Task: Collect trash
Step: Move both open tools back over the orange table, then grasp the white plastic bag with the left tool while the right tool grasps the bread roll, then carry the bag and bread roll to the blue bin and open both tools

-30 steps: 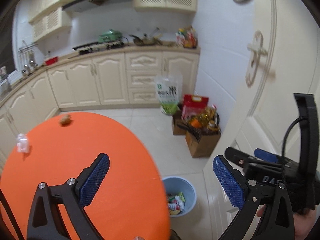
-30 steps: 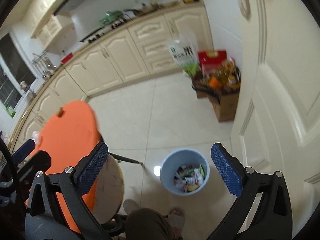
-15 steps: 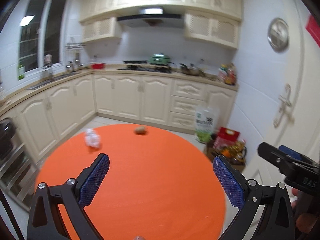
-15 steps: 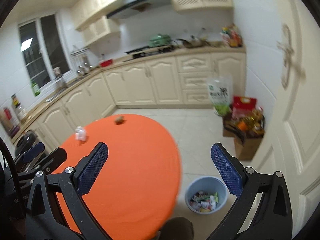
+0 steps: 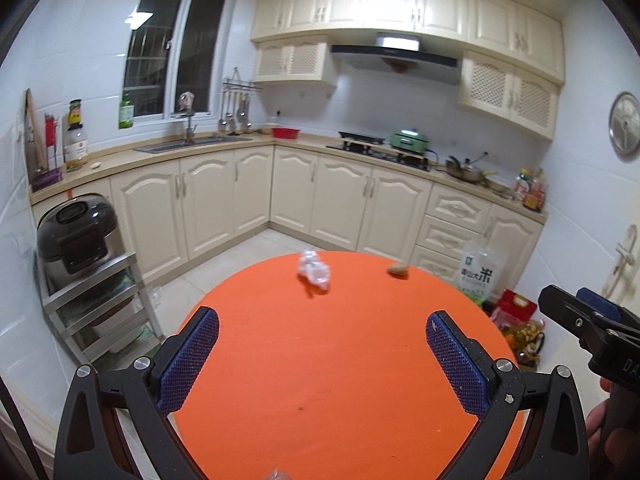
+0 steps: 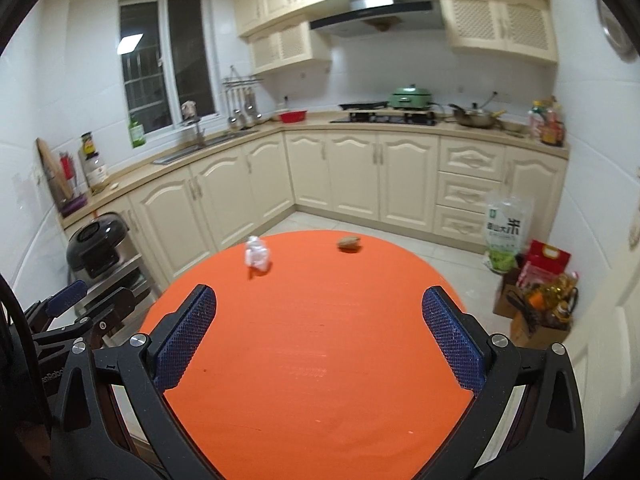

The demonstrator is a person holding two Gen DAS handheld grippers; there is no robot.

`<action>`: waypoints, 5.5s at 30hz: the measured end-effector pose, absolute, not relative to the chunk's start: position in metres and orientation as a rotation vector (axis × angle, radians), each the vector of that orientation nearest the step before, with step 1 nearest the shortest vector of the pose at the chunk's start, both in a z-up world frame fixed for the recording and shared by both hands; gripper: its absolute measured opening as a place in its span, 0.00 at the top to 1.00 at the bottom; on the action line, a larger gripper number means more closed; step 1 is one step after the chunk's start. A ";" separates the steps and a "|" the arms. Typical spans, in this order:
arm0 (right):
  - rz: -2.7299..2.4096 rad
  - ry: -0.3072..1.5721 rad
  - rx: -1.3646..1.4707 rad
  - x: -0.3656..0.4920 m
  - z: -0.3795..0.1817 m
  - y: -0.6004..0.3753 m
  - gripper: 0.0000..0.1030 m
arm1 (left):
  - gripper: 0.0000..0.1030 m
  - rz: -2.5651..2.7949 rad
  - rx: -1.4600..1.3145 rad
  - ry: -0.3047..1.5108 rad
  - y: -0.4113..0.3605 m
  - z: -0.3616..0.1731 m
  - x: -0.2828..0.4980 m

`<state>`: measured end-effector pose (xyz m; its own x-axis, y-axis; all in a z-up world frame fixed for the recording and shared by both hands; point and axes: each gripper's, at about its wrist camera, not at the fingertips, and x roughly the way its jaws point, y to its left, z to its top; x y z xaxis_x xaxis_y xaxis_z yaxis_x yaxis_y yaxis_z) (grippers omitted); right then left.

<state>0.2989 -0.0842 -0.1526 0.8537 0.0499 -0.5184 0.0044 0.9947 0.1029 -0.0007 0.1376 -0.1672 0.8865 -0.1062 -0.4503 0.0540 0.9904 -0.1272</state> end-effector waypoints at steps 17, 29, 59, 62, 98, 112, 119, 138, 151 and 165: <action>0.022 0.691 0.096 0.409 -0.204 -0.099 0.00 | 0.01 -0.080 -0.105 0.567 0.113 -0.155 0.177; -0.035 0.906 0.153 0.568 -0.298 -0.153 0.00 | 0.01 -0.046 -0.104 0.784 0.079 -0.189 0.426; 0.054 0.915 0.136 0.607 -0.329 -0.140 0.59 | 0.59 -0.088 -0.134 0.802 0.035 -0.224 0.566; 0.072 0.894 0.150 0.580 -0.316 -0.139 0.59 | 0.59 -0.103 -0.140 0.777 0.036 -0.220 0.536; -0.040 0.555 0.228 0.228 -0.164 -0.191 0.59 | 0.58 -0.346 -0.071 0.469 -0.007 -0.174 0.117; -0.133 0.489 0.288 0.194 -0.151 -0.267 0.59 | 0.58 -0.460 -0.004 0.425 -0.032 -0.160 0.123; -0.184 0.493 0.332 0.197 -0.161 -0.310 0.59 | 0.58 -0.514 0.021 0.449 -0.062 -0.155 0.161; -0.312 0.808 0.588 0.265 -0.338 -0.478 0.59 | 0.58 -0.717 0.228 0.851 -0.206 -0.248 0.286; -0.289 0.937 0.675 0.298 -0.416 -0.504 0.58 | 0.57 -0.703 0.350 0.958 -0.301 -0.268 0.355; -0.312 0.955 0.733 0.306 -0.434 -0.518 0.39 | 0.24 -0.660 0.405 0.947 -0.339 -0.286 0.361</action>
<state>0.3059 -0.5183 -0.4336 0.5570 0.0698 -0.8276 0.5444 0.7218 0.4273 0.3606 -0.3386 -0.2857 0.4129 -0.3383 -0.8456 0.6761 0.7360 0.0357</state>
